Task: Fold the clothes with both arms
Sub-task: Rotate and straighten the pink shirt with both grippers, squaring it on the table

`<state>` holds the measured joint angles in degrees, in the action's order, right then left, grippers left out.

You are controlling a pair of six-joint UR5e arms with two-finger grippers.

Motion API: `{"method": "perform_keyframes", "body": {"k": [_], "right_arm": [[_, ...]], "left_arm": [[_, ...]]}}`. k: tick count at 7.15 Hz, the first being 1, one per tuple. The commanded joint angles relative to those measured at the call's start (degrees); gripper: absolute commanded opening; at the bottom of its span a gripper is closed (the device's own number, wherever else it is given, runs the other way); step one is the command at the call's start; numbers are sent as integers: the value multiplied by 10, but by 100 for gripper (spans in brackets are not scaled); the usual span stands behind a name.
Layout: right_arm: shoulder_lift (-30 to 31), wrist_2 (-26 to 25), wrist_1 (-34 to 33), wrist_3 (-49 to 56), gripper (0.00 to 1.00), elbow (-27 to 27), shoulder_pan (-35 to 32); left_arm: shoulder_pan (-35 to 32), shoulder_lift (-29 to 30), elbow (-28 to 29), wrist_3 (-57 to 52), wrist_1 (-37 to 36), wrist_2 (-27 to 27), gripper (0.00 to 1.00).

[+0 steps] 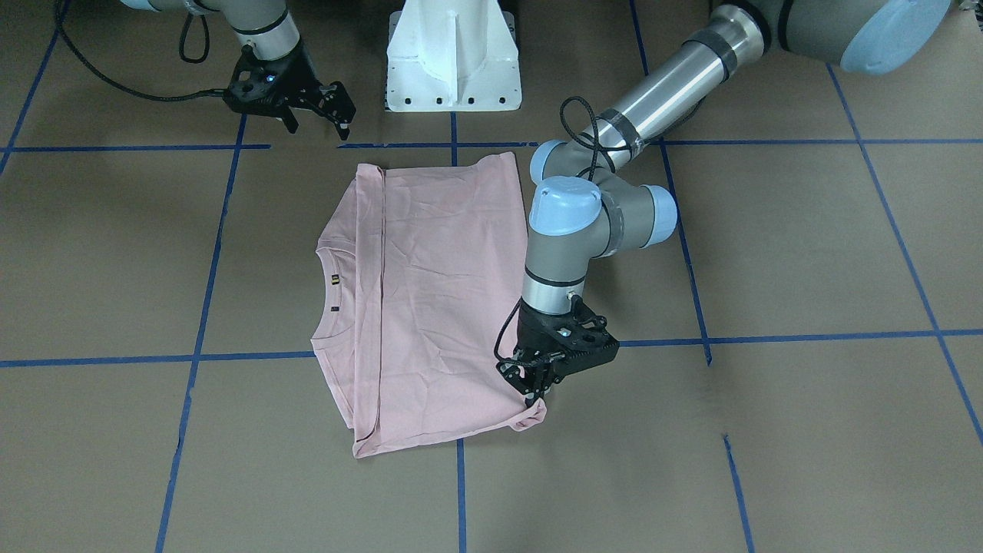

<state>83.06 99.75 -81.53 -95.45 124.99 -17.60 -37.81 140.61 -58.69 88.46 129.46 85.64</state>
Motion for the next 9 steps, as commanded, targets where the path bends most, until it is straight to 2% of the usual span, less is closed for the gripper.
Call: {"method": "perform_keyframes", "body": {"k": [1,2,3,4,5,6,7,9], "right_arm": [[-1,0,0,0,100,-3,-8],[-1,0,0,0,100,-4,-9],[-2,0,0,1,100,-4,-10],[-2,1,1,1,100,-9,-12],[-14,1,1,1,100,-18,-14],[-45,1,-4,-16,100,-45,-16],[-59,1,-4,-26,100,-62,-18],[-61,1,-4,-26,100,-66,-27]], "left_arm": [[-7,3,35,-9,31,-7,0],[-10,3,38,-9,33,-7,0],[-18,3,38,-10,33,-6,46],[-20,3,38,-50,33,-4,99],[-38,3,34,-62,30,16,100],[-55,-2,10,-70,14,101,100],[-55,-35,-68,-69,-39,133,100],[-42,-109,-259,-33,-171,137,100]]}}
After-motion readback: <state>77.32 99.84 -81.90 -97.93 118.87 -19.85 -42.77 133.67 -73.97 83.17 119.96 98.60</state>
